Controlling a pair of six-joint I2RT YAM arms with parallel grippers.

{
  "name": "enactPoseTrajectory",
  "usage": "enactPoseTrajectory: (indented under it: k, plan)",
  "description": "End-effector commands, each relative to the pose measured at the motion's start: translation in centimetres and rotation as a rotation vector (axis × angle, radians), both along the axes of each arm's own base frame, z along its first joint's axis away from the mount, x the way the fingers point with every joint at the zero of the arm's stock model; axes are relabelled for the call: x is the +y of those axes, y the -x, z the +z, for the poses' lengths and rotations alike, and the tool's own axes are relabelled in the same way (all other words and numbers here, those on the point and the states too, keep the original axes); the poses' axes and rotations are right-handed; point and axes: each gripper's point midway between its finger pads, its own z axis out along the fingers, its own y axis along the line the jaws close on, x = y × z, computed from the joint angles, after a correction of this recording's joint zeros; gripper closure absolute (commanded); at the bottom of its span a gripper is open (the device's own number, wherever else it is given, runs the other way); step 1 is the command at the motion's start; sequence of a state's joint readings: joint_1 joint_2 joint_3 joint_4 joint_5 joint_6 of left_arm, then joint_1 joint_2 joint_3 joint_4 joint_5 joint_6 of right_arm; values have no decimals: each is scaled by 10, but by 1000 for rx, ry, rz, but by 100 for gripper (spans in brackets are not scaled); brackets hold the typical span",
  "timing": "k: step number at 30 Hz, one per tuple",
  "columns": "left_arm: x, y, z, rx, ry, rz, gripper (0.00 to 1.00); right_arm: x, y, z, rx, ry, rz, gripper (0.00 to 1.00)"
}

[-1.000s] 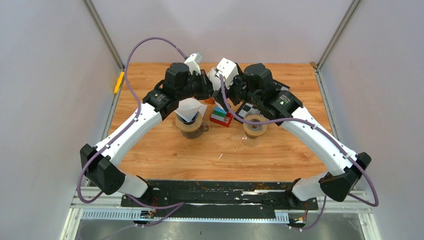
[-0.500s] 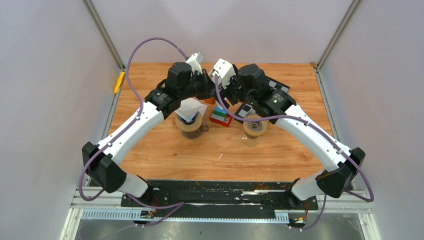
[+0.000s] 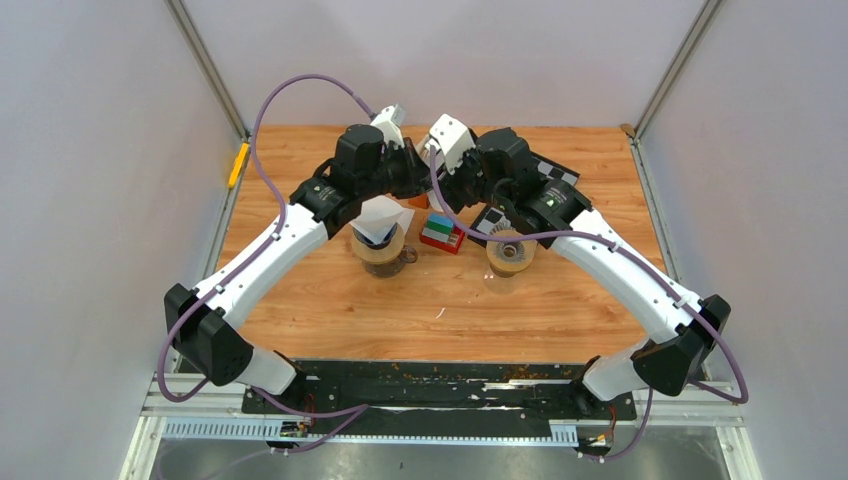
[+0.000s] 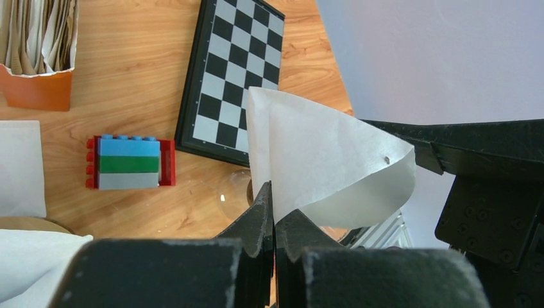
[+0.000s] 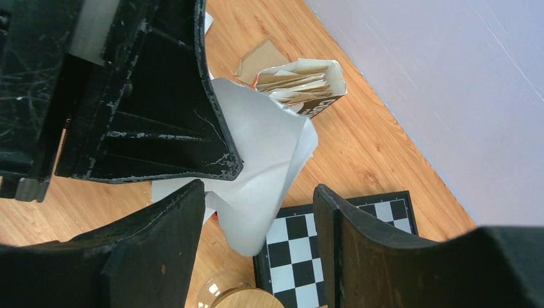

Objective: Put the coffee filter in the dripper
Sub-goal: Place the coffee filter in the coffee dripper.

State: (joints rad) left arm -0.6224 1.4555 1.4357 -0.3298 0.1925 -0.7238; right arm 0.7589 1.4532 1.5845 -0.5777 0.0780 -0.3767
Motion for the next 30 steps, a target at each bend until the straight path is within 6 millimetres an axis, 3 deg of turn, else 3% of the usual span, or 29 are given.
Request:
enactPoseTrajectory:
  k: [1, 19, 30]
  plan:
    - [-1, -3, 23, -72, 7, 7, 100, -8, -4, 32, -84, -46, -50, 39]
    - [-1, 0, 24, -142, -41, -4, 100, -11, -12, 39, 41, -195, -90, 46]
    - [-3, 1, 26, -180, -65, -11, 100, -5, -15, 23, 140, -249, -74, 48]
